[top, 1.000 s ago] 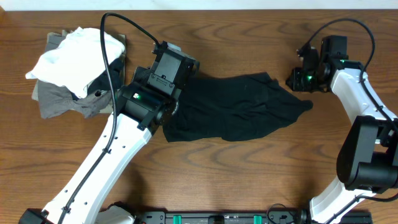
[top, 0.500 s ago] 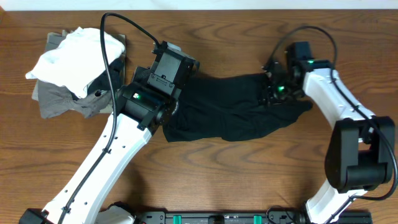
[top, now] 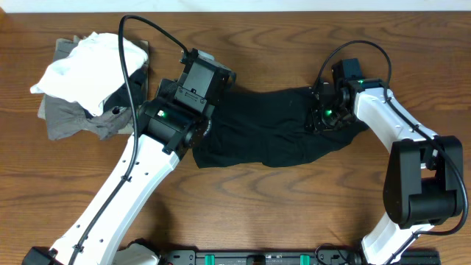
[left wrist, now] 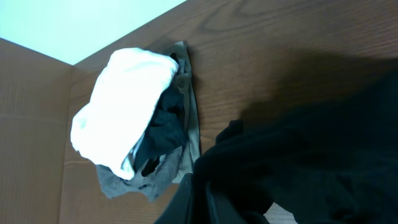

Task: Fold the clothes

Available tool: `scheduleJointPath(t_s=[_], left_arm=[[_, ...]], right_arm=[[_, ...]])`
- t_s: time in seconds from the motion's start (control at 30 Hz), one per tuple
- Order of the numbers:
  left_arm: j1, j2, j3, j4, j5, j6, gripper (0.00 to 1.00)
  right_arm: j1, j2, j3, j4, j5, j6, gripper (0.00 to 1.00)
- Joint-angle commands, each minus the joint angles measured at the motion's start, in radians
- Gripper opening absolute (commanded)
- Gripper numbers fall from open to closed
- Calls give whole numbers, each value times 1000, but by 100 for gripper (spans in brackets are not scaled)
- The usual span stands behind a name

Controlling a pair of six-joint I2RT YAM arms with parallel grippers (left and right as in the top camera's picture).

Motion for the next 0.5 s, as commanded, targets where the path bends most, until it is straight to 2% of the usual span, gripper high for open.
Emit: scheduleJointPath(t_s=[0.0, 0.13, 0.2, 0.27, 0.47], left_arm=[[5, -11, 20, 2, -30, -1, 6], [5, -11, 20, 2, -30, -1, 6], [5, -11, 20, 2, -30, -1, 6], [5, -11, 20, 1, -30, -1, 6], [5, -11, 20, 13, -31, 45, 6]], right_arm=[[3, -15, -9, 9, 10, 13, 30], [3, -15, -9, 14, 10, 13, 24], [3, -15, -9, 10, 10, 13, 15], [2, -16, -9, -4, 11, 14, 1], [-32, -102, 21, -37, -14, 51, 1]])
